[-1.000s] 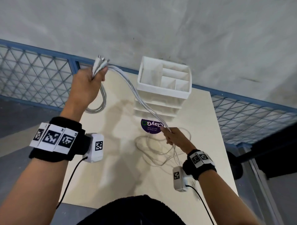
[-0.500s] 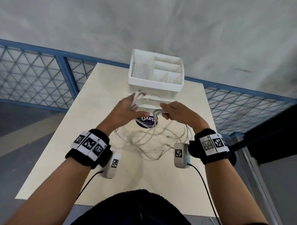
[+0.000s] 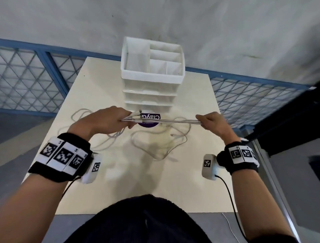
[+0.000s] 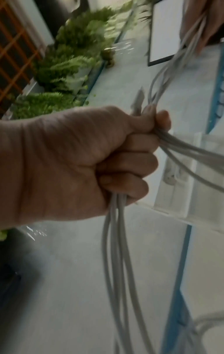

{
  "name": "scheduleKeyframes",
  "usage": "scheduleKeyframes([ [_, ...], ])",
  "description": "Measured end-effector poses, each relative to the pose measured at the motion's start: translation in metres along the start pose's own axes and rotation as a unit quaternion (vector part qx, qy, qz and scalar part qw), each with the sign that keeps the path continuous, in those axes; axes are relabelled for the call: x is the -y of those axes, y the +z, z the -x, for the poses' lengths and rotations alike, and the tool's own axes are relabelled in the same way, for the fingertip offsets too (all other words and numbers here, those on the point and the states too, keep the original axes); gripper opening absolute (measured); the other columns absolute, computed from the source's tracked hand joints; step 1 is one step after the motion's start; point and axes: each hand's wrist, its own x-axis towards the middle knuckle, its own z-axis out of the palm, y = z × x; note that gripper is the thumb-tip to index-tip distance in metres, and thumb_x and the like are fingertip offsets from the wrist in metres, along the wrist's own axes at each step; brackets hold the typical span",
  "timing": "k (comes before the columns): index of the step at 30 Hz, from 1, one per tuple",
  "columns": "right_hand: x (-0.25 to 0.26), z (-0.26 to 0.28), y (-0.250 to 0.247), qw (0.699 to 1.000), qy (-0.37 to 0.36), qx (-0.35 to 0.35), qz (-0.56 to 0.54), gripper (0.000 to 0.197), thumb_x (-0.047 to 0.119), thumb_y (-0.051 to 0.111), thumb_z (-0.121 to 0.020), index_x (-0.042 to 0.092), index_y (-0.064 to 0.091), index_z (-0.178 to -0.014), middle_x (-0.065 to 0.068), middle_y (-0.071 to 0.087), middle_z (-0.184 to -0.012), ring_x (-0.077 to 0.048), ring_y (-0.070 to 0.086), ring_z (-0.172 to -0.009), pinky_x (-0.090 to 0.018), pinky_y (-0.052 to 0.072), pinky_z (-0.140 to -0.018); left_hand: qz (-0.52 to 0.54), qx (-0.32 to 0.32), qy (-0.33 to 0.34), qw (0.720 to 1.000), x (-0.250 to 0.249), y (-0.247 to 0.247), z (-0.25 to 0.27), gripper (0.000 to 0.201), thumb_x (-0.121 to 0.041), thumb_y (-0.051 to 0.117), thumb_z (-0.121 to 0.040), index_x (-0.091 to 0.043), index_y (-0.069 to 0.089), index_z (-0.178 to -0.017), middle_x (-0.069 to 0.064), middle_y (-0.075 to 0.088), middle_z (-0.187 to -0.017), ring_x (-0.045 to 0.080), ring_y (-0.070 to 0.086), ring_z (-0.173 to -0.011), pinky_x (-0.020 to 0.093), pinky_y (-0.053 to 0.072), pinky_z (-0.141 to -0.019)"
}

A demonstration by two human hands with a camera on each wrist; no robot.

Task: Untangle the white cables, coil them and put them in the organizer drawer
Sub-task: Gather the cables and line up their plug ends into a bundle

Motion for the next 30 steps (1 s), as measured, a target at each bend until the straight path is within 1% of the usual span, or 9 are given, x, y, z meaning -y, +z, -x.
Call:
scheduleKeyframes([
  [2,-0.025,0.002,0.002,0.999,0.026,-0.023,0.026,0.056,0.039,0.056,-0.09,0.015,0.041,-0.041,-0.004,0.043,-0.045,-0.02,0.041,-0.05,-0.032,0.033,-0.057,-0.016,0.045,-0.019,0.999,-0.002,0.005,0.001,0.021,-0.044,0.038,-0.076,-0.031,0.052,-0.067,-0.005,0.054,-0.065,0.008,0.048,-0.06,0.032,0.039,-0.065],
  [5,-0.056,0.009,0.007,0.996,0.068,-0.053,0.039,0.057,0.035,0.057,-0.089,0.018,0.033,-0.04,-0.004,0.033,-0.045,-0.024,0.037,-0.055,-0.034,0.029,-0.058,-0.021,0.094,-0.029,0.995,-0.001,0.017,-0.001,0.022,-0.025,0.044,-0.088,-0.028,0.053,-0.067,-0.006,0.052,-0.066,0.01,0.047,-0.061,0.026,0.034,-0.059],
  [8,-0.078,0.021,0.02,0.99,0.115,-0.025,0.076,0.055,0.031,0.056,-0.089,0.014,0.033,-0.042,-0.005,0.031,-0.046,-0.026,0.038,-0.059,-0.036,0.027,-0.056,-0.064,0.168,-0.024,0.983,-0.005,0.039,-0.008,0.02,-0.023,0.044,-0.088,-0.024,0.054,-0.071,-0.002,0.054,-0.072,0.019,0.051,-0.074,0.028,0.038,-0.067],
  [12,-0.111,0.035,0.051,0.984,0.146,0.026,0.098,0.051,0.028,0.056,-0.089,0.013,0.033,-0.046,-0.011,0.037,-0.053,-0.028,0.041,-0.064,-0.036,0.029,-0.059,-0.142,0.237,-0.039,0.96,-0.015,0.079,-0.019,0.018,-0.025,0.045,-0.091,-0.024,0.055,-0.075,-0.001,0.057,-0.085,0.02,0.053,-0.084,0.032,0.041,-0.077],
  [15,-0.125,0.036,0.067,0.981,0.163,0.049,0.096,0.045,0.03,0.058,-0.088,0.016,0.042,-0.049,-0.011,0.048,-0.057,-0.031,0.048,-0.07,-0.035,0.034,-0.066,-0.159,0.247,-0.053,0.954,-0.014,0.1,-0.024,0.017,-0.031,0.047,-0.09,-0.026,0.057,-0.076,0.002,0.062,-0.092,0.022,0.057,-0.089,0.033,0.043,-0.079],
  [18,-0.116,0.017,0.077,0.984,0.146,0.044,0.087,0.024,0.03,0.063,-0.086,0.007,0.065,-0.077,-0.018,0.066,-0.087,-0.034,0.06,-0.087,-0.037,0.043,-0.078,-0.176,0.237,-0.057,0.954,-0.019,0.112,-0.031,0.026,-0.037,0.046,-0.091,-0.019,0.064,-0.097,0.008,0.064,-0.113,0.028,0.06,-0.106,0.034,0.045,-0.083],
  [22,-0.082,-0.021,0.093,0.996,0.043,0.023,0.073,0.013,0.012,0.065,-0.084,0.0,0.066,-0.087,-0.022,0.064,-0.093,-0.035,0.061,-0.089,-0.026,0.036,-0.075,-0.202,0.24,-0.05,0.948,-0.025,0.123,-0.037,0.031,-0.036,0.044,-0.093,-0.013,0.063,-0.102,0.012,0.064,-0.116,0.031,0.06,-0.106,0.031,0.038,-0.074],
  [25,-0.064,-0.044,0.11,0.996,0.001,0.045,0.081,0.016,0.004,0.065,-0.079,0.005,0.066,-0.095,-0.021,0.058,-0.104,-0.037,0.057,-0.098,-0.035,0.043,-0.085,-0.181,0.234,-0.065,0.953,-0.023,0.129,-0.037,0.03,-0.036,0.046,-0.093,-0.013,0.063,-0.103,0.012,0.064,-0.114,0.032,0.06,-0.105,0.03,0.036,-0.073],
  [30,-0.056,-0.06,0.13,0.988,0.028,0.094,0.119,0.028,0.025,0.072,-0.078,0.011,0.064,-0.101,-0.018,0.048,-0.117,-0.035,0.04,-0.118,-0.042,0.036,-0.096,-0.115,0.215,-0.089,0.966,-0.012,0.132,-0.037,0.025,-0.033,0.049,-0.089,-0.016,0.066,-0.089,0.01,0.069,-0.1,0.03,0.063,-0.094,0.032,0.043,-0.075],
])
